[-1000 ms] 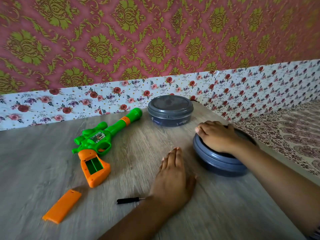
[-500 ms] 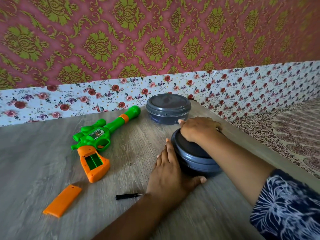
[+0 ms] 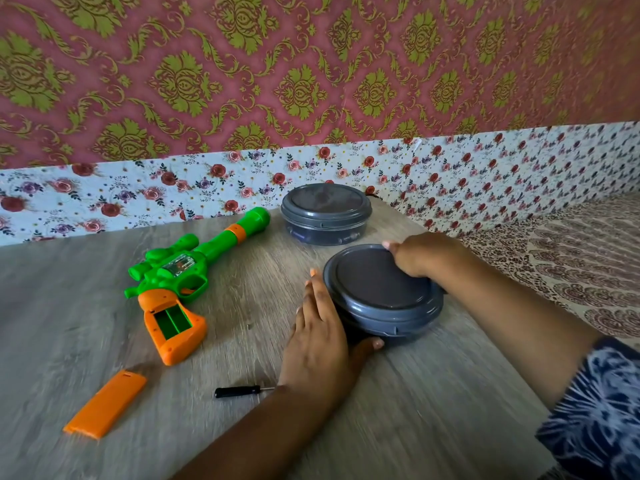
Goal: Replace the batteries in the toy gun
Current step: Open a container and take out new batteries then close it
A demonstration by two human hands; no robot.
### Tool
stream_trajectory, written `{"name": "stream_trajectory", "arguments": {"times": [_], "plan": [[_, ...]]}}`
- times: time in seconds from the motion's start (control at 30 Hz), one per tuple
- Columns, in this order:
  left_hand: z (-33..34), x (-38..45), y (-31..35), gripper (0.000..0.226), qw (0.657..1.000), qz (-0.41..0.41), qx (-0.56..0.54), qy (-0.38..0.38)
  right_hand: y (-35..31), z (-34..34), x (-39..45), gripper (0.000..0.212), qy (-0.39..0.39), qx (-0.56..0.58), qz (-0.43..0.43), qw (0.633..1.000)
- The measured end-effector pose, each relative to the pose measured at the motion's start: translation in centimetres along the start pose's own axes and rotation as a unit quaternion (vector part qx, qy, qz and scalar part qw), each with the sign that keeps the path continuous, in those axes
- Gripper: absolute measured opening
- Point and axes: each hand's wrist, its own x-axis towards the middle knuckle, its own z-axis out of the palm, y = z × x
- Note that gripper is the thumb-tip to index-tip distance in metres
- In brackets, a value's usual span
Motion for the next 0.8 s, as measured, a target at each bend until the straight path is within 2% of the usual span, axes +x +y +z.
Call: {"name": "stream_trajectory", "arguments": {"times": [0.1, 0.17, 0.23, 0.27, 0.33, 0.4, 0.43, 0.53, 0.67, 0.73, 0.8], "plan": [[0.0, 0.0, -0.2, 0.114, 1.000, 0.002, -0.001, -0.006, 1.4, 0.6, -0.6, 0.054, 0.030, -0.003, -0.030, 0.999], [0.0, -0.1, -0.1, 0.116, 1.000, 0.010, -0.002, -0.008, 1.4, 1.3, -1.5, 0.056, 0.105, -0.001, -0.024, 0.994], [0.0, -0.1, 0.0, 0.121, 1.000, 0.012, -0.009, -0.010, 1.0, 2.1, -2.6, 0.060, 0.186, 0.012, -0.094, 0.978], [0.0, -0.1, 0.1, 0.123, 1.000, 0.011, -0.013, -0.014, 0.7, 2.7, -3.3, 0.065, 0.186, 0.032, -0.146, 0.971], [-0.1, 0.0, 0.0, 0.126, 1.000, 0.007, -0.023, -0.020, 0.1, 3.3, -5.6, 0.088, 0.113, 0.060, -0.231, 0.965], [-0.1, 0.0, -0.1, 0.124, 0.999, 0.010, -0.021, -0.030, -0.2, 4.0, -7.3, 0.112, 0.079, 0.043, -0.261, 0.961], [-0.1, 0.0, -0.2, 0.121, 0.999, 0.015, -0.015, -0.035, -0.2, 4.5, -7.8, 0.116, 0.085, 0.021, -0.263, 0.961], [-0.1, 0.0, -0.4, 0.117, 0.999, 0.019, -0.006, -0.044, 0.2, 5.5, -8.1, 0.105, 0.125, -0.021, -0.266, 0.956], [0.1, 0.0, -0.4, 0.123, 0.999, 0.021, -0.006, -0.046, 1.1, 5.6, -7.7, 0.103, 0.106, -0.047, -0.297, 0.948], [0.1, 0.0, -0.4, 0.119, 0.999, 0.019, -0.024, -0.032, 1.3, 5.6, -7.5, 0.098, 0.161, -0.072, -0.319, 0.931], [-0.1, 0.0, -0.2, 0.121, 0.999, 0.024, -0.039, -0.025, 1.7, 6.4, -7.1, 0.082, 0.237, -0.073, -0.320, 0.914]]}}
